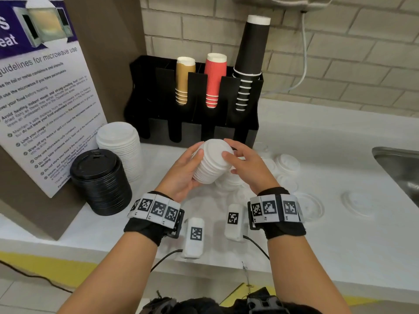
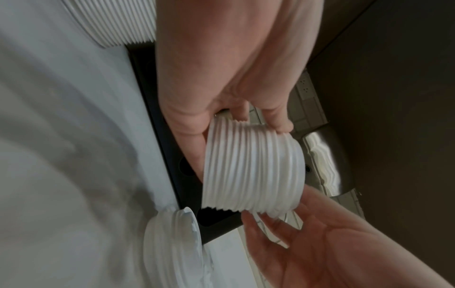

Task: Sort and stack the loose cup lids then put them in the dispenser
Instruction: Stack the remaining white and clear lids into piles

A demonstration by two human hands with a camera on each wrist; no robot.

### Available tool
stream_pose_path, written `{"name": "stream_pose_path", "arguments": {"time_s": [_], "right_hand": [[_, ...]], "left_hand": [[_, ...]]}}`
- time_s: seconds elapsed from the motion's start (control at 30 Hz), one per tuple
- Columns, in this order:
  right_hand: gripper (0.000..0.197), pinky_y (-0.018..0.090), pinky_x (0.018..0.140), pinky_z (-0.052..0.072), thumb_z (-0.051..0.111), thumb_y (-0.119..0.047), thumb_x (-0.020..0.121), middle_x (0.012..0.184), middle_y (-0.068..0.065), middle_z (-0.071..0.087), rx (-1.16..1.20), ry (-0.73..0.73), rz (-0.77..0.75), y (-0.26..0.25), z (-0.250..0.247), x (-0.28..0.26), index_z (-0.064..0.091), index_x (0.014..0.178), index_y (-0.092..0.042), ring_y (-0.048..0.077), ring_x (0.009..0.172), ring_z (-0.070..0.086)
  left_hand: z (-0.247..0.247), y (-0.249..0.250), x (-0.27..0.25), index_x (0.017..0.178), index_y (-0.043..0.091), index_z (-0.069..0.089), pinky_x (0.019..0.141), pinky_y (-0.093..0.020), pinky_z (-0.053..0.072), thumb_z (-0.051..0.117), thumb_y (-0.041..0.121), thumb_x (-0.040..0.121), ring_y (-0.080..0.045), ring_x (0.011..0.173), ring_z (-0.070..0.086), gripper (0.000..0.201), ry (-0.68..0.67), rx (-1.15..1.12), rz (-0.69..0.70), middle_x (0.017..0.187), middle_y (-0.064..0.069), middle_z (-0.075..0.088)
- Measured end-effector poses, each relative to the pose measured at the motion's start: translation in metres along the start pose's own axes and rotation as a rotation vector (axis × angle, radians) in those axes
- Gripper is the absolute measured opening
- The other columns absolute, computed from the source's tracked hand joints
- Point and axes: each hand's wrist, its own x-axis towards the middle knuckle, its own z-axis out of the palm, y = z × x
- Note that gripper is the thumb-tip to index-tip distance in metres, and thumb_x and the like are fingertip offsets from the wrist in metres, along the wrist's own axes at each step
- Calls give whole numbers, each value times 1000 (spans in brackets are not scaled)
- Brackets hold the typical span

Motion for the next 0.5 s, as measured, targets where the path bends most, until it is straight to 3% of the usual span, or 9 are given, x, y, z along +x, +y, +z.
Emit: {"name": "stream_pose_path", "arguments": {"time_s": [0.13,0.23,0.33,0.43,0.5], "right_hand": [[38,37,87,55,59,-26,93,107,1,56,51,-2,34,-1,1,0,56,131,-25,21,109,57],[36,33,79,58,64,-24,90,102,3,55,96,14,19,-2,4,1,61,125,-24,22,107,57],[34,28,72,59,66,-27,88,111,5,50,5,23,-32,-4,11,3,63,122,-26,18,107,55],[32,25,69,56,55,-41,93,108,-4,57,-77,-33,-15,-6,10,10,61,122,-30,15,101,58],[35,28,79,52,45,-43,97,107,-9,61,-171,-13,23,-6,-1,21,60,123,-25,17,104,59]], "left_hand": [[1,0,0,135,31,53,93,-46,54,45,37,100,-20,121,60,37,-30,-43,-18,133,2,61],[3,2,-1,132,30,55,93,-44,55,48,43,95,-20,118,62,41,-48,-73,-29,130,1,63],[4,3,0,134,23,53,90,-44,56,56,38,93,-24,117,62,44,17,-102,-59,130,-6,63],[0,5,3,132,20,54,87,-44,56,53,26,97,-27,115,62,35,90,-115,-87,126,-8,64],[-8,7,3,125,20,57,82,-41,56,50,25,96,-25,110,63,30,145,-148,-125,121,-6,65]]}}
